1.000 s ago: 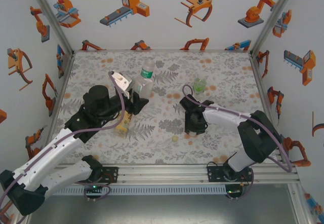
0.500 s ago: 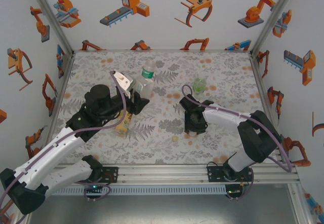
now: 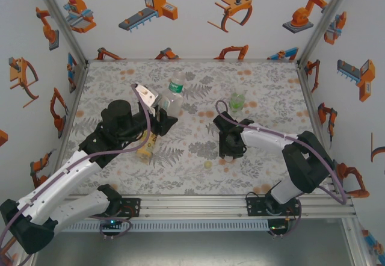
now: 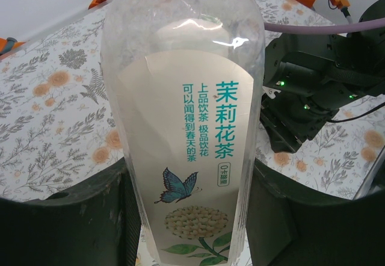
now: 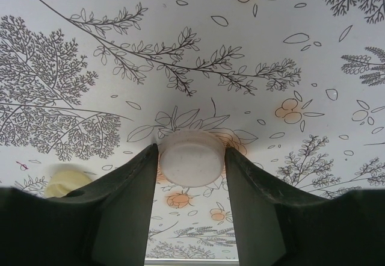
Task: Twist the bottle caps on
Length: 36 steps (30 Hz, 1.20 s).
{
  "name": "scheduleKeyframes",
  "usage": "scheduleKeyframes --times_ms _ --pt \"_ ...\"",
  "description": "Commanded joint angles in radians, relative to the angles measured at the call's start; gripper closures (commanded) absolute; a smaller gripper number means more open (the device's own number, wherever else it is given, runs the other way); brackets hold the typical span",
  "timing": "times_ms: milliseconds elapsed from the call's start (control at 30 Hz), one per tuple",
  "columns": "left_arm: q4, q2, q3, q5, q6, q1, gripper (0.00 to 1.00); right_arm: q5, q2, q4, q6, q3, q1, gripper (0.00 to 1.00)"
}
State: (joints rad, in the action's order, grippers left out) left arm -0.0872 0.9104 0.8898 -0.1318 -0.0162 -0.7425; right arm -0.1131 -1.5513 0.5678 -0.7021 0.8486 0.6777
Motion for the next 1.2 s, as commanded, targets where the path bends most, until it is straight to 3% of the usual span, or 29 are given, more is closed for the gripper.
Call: scheduleKeyframes --times_ms 0,200,467,700,933,1167 --pt "0.014 -0.009 0.028 -0.015 -0.02 0.006 1.0 -0.008 -0.013 -0.002 0.007 0.0 0.006 0.54" --pt "0.017 -0.01 0.017 -0.035 -0.002 0.006 1.0 -0.018 0.01 0.025 0.007 0.01 0.008 0.63" --pt "-0.096 0.023 0.061 -0.083 0.085 0.008 1.0 -0.001 0.129 0.111 0.056 0.106 0.008 0.7" --pt "-0.286 0.07 0.146 -0.192 0.274 0.008 1.0 0.135 0.31 0.129 0.164 0.216 -0.05 0.74" --pt "-0.387 0.069 0.169 -0.349 0.411 -0.002 1.0 0.278 0.482 0.114 0.414 0.35 -0.063 0.79" --pt "-0.497 0.045 0.18 -0.239 0.589 -0.095 1.0 0.474 0.6 0.075 0.573 0.44 -0.063 0.89"
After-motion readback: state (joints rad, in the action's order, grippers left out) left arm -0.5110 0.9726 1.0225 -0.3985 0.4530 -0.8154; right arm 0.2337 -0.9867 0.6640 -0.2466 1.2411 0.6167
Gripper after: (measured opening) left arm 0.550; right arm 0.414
